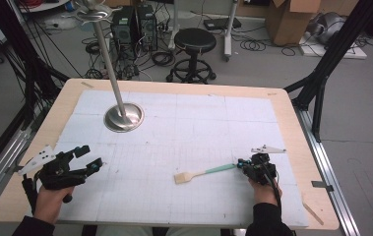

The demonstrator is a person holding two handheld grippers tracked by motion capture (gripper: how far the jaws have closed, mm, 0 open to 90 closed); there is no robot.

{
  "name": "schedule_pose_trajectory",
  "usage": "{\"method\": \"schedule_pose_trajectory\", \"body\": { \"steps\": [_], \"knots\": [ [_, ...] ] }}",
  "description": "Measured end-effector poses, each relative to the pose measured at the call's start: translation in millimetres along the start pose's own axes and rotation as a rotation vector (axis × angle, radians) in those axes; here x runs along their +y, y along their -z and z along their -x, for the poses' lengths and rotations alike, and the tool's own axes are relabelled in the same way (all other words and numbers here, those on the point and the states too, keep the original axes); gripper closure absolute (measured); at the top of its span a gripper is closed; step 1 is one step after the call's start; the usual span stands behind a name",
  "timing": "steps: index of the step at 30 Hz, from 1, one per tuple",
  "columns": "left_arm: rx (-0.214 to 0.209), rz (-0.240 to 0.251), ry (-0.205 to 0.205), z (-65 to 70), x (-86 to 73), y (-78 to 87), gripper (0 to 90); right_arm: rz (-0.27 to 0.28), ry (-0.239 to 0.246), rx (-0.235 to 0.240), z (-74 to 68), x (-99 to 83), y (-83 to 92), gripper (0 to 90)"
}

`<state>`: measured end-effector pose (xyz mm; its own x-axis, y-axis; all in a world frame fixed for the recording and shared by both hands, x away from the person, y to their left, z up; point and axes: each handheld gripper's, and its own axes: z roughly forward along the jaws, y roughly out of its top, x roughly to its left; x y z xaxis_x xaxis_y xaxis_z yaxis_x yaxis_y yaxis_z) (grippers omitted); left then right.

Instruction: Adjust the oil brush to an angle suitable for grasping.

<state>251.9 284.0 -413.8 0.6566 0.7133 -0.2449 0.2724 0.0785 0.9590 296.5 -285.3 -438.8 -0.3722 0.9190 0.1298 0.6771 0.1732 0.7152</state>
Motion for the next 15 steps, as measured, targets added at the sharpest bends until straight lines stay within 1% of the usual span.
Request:
{"method": "schedule_pose_trajectory", "body": {
  "steps": [1,2,3,4,5,6,7,8,9,10,11,12,13,14,15],
  "knots": [
    [0.000,0.000,0.000,0.0,0.0,0.0,20.7,0.000,0.000,0.000,0.0,0.0,0.0,89.6],
    [-0.002,0.000,-0.002,0.0,0.0,-0.2,20.7,0.011,-0.002,-0.010,2.0,0.9,-0.4,89.6],
    [-0.002,-0.001,-0.003,0.0,0.1,-0.2,20.7,0.016,0.007,-0.021,2.9,2.6,-3.5,89.6],
    [-0.002,0.001,-0.001,-0.1,0.1,-0.3,20.7,0.016,0.007,-0.021,2.9,2.6,-3.5,89.6],
    [0.000,0.001,0.001,-0.6,0.3,0.0,20.7,-0.009,0.019,-0.012,0.9,2.7,-8.3,89.5],
    [0.000,0.001,0.001,-0.6,0.3,0.0,20.7,-0.009,0.019,-0.012,0.9,2.7,-8.3,89.5],
    [0.000,0.003,-0.002,-1.2,0.3,0.3,20.7,-0.011,0.036,-0.005,-2.0,2.3,-8.3,89.5],
    [0.000,0.003,-0.002,-1.2,0.3,0.3,20.7,-0.011,0.036,-0.005,-2.0,2.3,-8.3,89.5],
    [0.002,0.002,-0.002,-1.4,0.3,0.3,20.7,-0.018,0.062,0.011,-5.4,1.6,-8.0,89.6],
    [0.002,0.000,-0.002,-1.6,0.3,0.4,20.7,-0.018,0.062,0.011,-5.4,1.6,-8.0,89.6],
    [0.001,0.003,0.000,-1.6,0.4,0.4,20.7,-0.021,0.076,0.039,-8.8,1.3,-8.4,89.6],
    [0.001,0.003,0.000,-1.6,0.5,0.7,20.7,-0.021,0.076,0.039,-8.8,1.3,-8.4,89.6],
    [0.002,0.005,0.002,-1.3,0.6,0.8,20.7,-0.024,0.077,0.055,-10.2,1.2,-8.7,89.6],
    [0.003,0.006,0.001,-1.4,0.7,0.9,20.7,-0.027,0.082,0.070,-13.1,0.9,-8.9,89.6],
    [0.002,0.004,0.001,-1.9,0.6,0.6,20.7,-0.037,0.108,0.095,-20.5,0.4,-9.3,89.6]
  ]
}}
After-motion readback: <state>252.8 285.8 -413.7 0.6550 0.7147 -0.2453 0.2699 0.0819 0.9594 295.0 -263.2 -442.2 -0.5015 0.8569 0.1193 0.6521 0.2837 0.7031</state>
